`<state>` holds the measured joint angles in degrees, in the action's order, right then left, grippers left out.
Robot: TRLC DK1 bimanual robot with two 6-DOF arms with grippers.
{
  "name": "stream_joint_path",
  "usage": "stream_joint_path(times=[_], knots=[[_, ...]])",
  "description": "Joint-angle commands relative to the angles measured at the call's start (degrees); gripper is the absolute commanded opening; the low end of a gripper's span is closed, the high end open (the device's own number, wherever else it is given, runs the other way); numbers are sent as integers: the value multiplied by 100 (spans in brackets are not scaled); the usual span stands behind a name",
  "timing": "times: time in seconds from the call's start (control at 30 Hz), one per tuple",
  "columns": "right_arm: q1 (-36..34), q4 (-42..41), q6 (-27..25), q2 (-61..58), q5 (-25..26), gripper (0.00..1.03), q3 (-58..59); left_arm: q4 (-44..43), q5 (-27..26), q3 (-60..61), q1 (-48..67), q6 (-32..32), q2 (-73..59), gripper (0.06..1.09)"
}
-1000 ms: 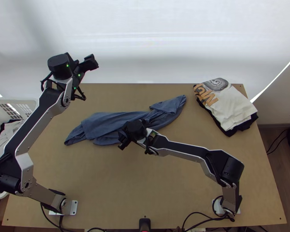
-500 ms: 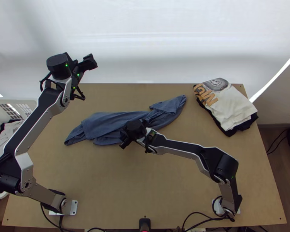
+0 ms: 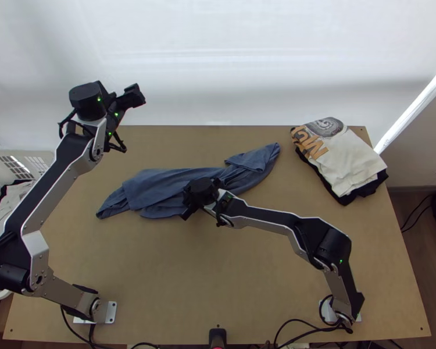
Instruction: Fold the t-shirt
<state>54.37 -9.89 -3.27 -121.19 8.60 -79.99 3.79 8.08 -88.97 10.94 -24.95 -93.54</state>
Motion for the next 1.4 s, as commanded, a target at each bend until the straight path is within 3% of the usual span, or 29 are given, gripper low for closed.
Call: stream_joint_path(times=[0.0, 0.1, 0.17, 0.3, 0.47, 0.73, 0.87, 0.9, 1.37], knots=[[-58, -74, 28, -133, 63, 27, -87, 526, -351, 81, -92, 271, 169, 104], [-67, -74, 37, -125, 63, 27, -70, 1229, -676, 196, -101, 860, 301, 103], [-67, -101, 19, -116, 63, 9, -43, 1317, -746, 433, -136, 1168, 503, 103], [-49, -197, 28, -19, 63, 6, 36, 1713, -1106, 1022, -294, 2082, 960, 103], [12, -531, 2, 165, 63, 3, 317, 2855, -2214, 1409, -672, 2829, 1259, 93], [-32, -681, 2, 332, 186, 3, 475, 4068, -2056, 2419, -567, 4754, 1285, 93], [-67, -681, 19, 376, 221, 3, 510, 4384, -1924, 2595, -382, 5053, 1241, 92], [-76, -672, 37, 385, 247, 3, 519, 4560, -1818, 2569, -321, 5053, 1136, 88], [-76, -681, 46, 684, 362, 3, 844, 4780, -1203, 2709, -259, 4657, 837, 86]])
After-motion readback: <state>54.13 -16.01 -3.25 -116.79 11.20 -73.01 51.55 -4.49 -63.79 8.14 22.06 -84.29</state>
